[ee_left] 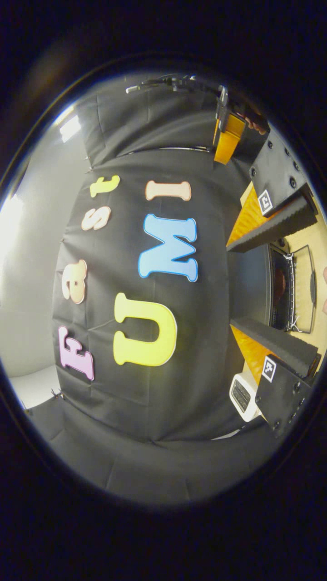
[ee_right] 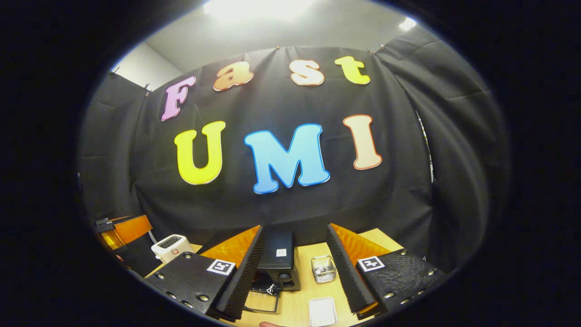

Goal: Open the electric oven with the left hand, put the food in, and close the electric oven.

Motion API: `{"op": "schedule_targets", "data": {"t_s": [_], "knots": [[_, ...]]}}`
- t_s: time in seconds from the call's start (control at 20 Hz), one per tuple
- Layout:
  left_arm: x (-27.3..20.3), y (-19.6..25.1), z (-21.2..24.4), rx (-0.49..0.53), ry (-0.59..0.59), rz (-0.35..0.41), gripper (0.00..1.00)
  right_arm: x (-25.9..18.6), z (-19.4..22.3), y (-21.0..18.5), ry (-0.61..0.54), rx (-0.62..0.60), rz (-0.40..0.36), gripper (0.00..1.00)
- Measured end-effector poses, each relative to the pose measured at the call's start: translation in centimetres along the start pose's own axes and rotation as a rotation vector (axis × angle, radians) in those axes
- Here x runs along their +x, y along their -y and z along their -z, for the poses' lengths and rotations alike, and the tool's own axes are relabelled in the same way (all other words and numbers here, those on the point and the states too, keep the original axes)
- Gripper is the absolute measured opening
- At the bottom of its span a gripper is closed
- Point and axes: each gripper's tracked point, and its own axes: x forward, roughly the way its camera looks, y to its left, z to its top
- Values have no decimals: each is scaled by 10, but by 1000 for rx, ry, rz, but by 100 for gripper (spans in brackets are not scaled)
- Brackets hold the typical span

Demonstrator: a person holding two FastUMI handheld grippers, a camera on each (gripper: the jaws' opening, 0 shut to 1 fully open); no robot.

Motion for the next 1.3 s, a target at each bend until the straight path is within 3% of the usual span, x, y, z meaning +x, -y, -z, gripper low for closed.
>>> {"op": "schedule_targets", "data": {"t_s": [0.25,0.7,0.9,1.0,1.3], "knots": [[10,14,17,0,-42,7,100,-10,-22,11,61,-34,8,94],[16,4,128,16,-287,-51,97,-6,-15,21,34,-52,7,94],[13,8,179,26,-387,-30,100,-6,-12,30,26,-53,37,94],[11,12,204,23,-442,-18,97,-4,-8,35,12,-46,47,94],[-5,9,280,26,-634,-35,100,-6,13,52,-41,-48,75,94]]}}
